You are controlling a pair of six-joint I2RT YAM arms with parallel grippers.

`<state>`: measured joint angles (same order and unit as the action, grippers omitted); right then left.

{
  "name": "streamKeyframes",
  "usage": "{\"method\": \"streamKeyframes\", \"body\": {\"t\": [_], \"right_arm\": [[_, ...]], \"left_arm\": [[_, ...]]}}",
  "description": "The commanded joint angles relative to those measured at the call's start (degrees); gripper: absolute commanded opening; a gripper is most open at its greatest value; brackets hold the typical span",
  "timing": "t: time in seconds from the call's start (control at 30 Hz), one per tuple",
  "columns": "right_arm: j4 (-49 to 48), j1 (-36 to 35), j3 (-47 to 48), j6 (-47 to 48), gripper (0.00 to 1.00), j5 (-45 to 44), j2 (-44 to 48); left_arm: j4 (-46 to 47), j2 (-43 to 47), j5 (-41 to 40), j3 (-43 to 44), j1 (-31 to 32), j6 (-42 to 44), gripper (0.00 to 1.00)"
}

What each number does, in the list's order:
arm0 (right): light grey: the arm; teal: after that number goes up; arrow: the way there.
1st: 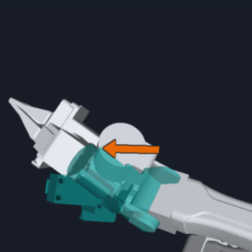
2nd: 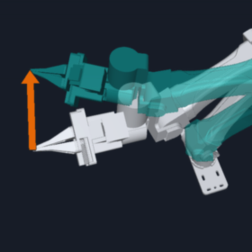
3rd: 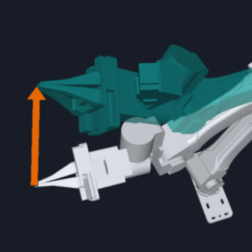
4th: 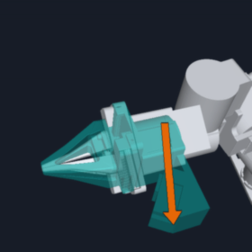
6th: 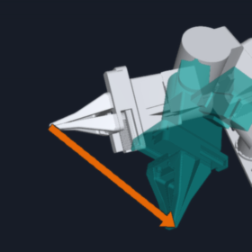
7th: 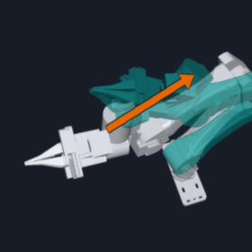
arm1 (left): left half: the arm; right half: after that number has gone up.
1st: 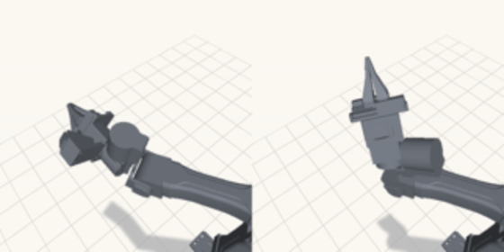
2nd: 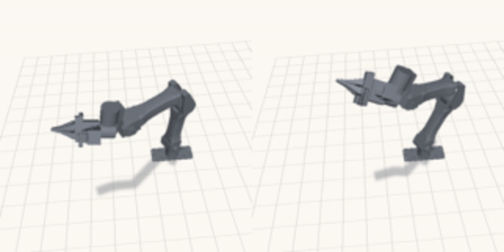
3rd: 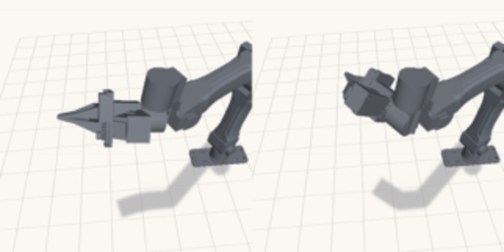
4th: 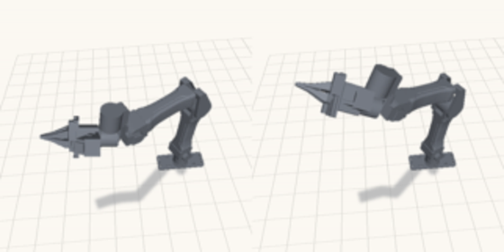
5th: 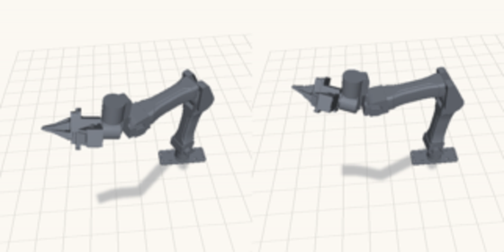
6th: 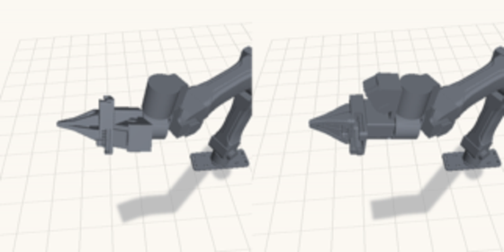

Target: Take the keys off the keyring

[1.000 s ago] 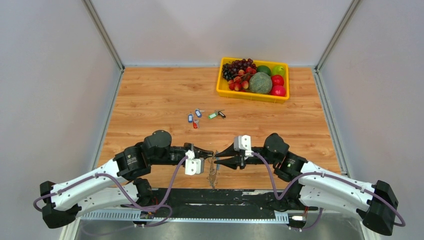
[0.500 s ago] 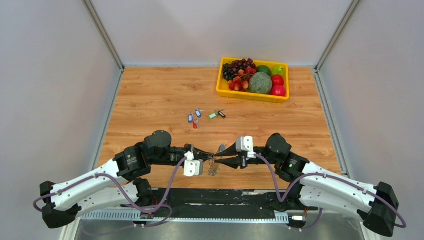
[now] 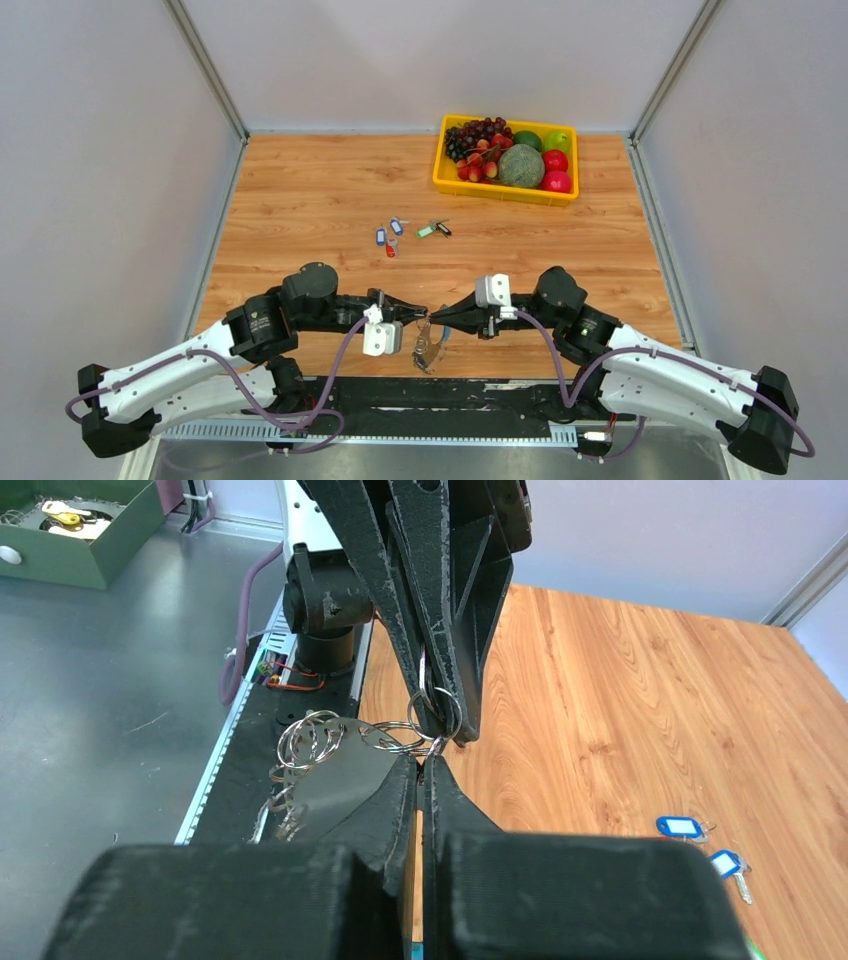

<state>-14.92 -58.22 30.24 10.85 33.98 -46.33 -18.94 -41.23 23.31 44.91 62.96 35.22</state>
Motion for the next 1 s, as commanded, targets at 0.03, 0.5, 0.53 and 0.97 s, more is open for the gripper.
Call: {"method": "streamKeyframes", "body": {"t": [0.03,0.5,0.53,0.97], "right_arm": [[-0.4,-0.2,-1.1,0.6,0.0,1.9,3.9],[1.6,-0.3,-1.2,1.9,0.0,-0.5,8.2],[1.5,-0.3,-1.2,2.0,0.0,-0.2,8.3],[0.3,-0.9,-0.2,3.5,0.0,0.4,7.6]], "left_arm": [[4.0,1.4,0.5,0.0,0.1,0.6,0.0],[4.0,1.0,1.0,-0.4,0.1,0.7,0.0],[4.1,1.0,1.2,-0.4,0.1,0.7,0.0],[4.2,0.0,2.9,-0.7,0.1,0.5,0.0]]}}
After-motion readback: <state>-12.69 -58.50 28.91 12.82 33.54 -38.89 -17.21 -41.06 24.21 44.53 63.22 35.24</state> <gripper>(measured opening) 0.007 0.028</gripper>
